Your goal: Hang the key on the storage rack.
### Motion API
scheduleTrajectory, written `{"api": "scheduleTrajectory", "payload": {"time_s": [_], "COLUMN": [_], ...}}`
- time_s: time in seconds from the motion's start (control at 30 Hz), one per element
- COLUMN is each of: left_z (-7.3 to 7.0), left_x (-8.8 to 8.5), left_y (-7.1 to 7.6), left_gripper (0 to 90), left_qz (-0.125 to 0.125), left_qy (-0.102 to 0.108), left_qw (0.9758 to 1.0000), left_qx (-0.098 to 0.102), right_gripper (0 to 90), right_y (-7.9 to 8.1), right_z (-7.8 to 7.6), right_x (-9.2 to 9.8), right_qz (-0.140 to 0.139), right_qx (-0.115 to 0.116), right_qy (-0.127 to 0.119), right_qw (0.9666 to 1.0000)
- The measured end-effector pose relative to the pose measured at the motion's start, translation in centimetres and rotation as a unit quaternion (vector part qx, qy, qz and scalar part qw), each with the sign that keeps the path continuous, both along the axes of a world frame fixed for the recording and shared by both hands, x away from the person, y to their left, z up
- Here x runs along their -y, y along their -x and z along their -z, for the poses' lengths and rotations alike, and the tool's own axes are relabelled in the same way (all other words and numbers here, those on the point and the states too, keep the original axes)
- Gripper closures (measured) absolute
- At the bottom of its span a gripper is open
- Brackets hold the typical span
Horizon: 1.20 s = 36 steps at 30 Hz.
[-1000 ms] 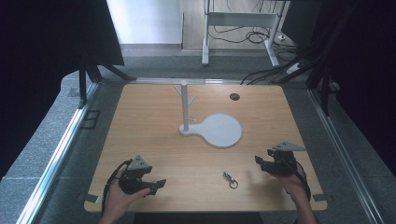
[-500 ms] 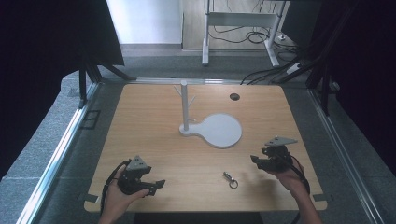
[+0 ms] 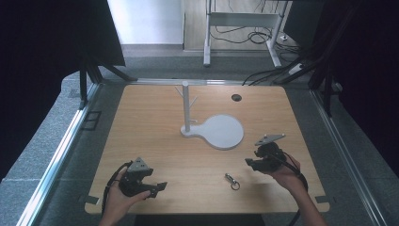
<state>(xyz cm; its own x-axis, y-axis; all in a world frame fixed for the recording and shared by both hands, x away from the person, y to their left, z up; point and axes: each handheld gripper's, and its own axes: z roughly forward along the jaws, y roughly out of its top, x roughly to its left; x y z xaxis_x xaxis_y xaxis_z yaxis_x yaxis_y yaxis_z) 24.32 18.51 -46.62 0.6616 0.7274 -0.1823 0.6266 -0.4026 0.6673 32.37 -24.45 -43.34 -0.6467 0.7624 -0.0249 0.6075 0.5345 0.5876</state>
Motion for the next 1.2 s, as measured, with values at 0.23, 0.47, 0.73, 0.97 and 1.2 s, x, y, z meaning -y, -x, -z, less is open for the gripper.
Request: {"api": "scheduleTrajectory", "payload": {"time_s": [0.23,0.47,0.73,0.97,1.2], "left_z": [0.1,-0.2,0.3,0.0,-0.1], "left_x": [0.0,-0.1,0.0,0.1,0.1], "left_y": [-0.1,0.1,-0.1,0.0,0.1], "left_gripper": [23.0,23.0,22.9,22.9,22.9], "left_qz": [-0.004,-0.001,0.000,0.002,0.002], "left_qy": [0.000,0.004,0.000,0.000,0.000], "left_qw": [1.0000,1.0000,1.0000,1.0000,1.0000], "left_qx": [-0.002,0.003,-0.005,-0.001,0.000], "right_gripper": [49.9,52.3,56.1,56.7,57.5], "right_y": [-0.1,0.2,0.3,0.7,1.2], "right_z": [0.0,-0.2,0.4,1.0,1.7], "right_x": [-0.8,-1.9,-3.8,-5.2,-6.0], "right_qz": [-0.005,-0.017,-0.050,-0.069,-0.084], "right_qx": [-0.012,-0.024,-0.055,-0.069,-0.081], "right_qy": [0.011,0.018,0.033,0.046,0.059], "right_qw": [0.9999,0.9994,0.9967,0.9941,0.9914]}}
